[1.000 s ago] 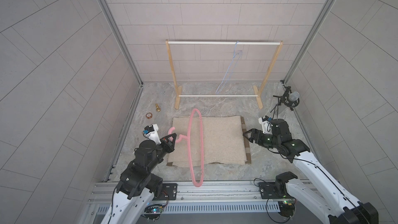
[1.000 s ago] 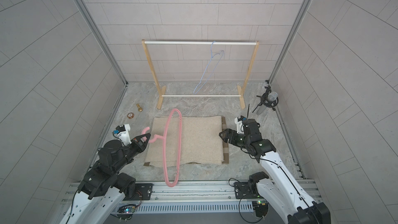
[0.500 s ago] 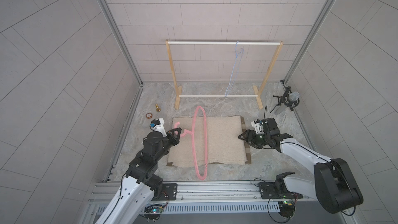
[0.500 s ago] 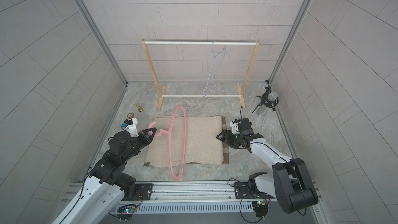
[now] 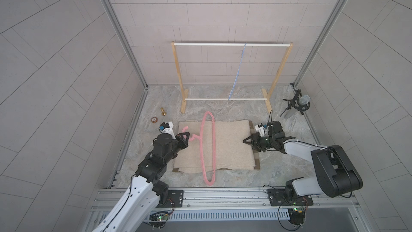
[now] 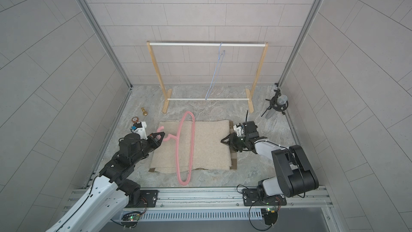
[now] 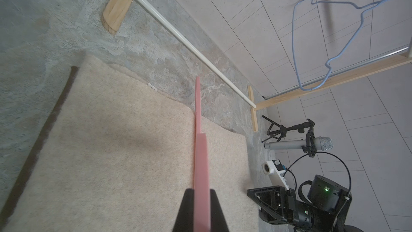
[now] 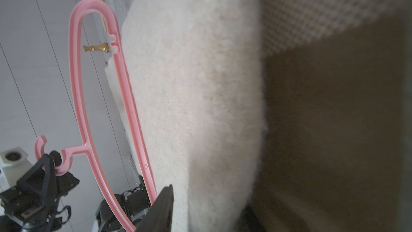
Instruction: Hang the scarf on the hanger
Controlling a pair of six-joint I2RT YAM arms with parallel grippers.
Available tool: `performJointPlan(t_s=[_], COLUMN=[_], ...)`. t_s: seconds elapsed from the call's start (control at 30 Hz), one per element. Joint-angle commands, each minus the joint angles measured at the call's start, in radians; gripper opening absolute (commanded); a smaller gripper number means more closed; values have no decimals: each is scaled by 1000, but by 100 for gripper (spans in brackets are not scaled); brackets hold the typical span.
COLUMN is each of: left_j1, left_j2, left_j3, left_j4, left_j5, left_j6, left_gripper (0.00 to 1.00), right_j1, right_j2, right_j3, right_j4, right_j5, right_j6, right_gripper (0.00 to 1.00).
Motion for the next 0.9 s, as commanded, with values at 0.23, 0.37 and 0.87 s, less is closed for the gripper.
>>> performJointPlan(t_s=[0.23,0.37,0.87], left_j1=[-1,-3,-3], left_j2=[40,46,32], left_j3=[-20,-22,19], left_j4=[72,84,71], left_j5=[39,50,101], left_j6=[-19,-35,-68], left_gripper=[0,0,0], right_j1=[176,328,644], right_j2=[-92,-51,473], right_j3=[19,65,274], right_j4=[202,314,670], right_j5=[18,130,388], right_j6=[213,335,636], right_gripper=[0,0,0])
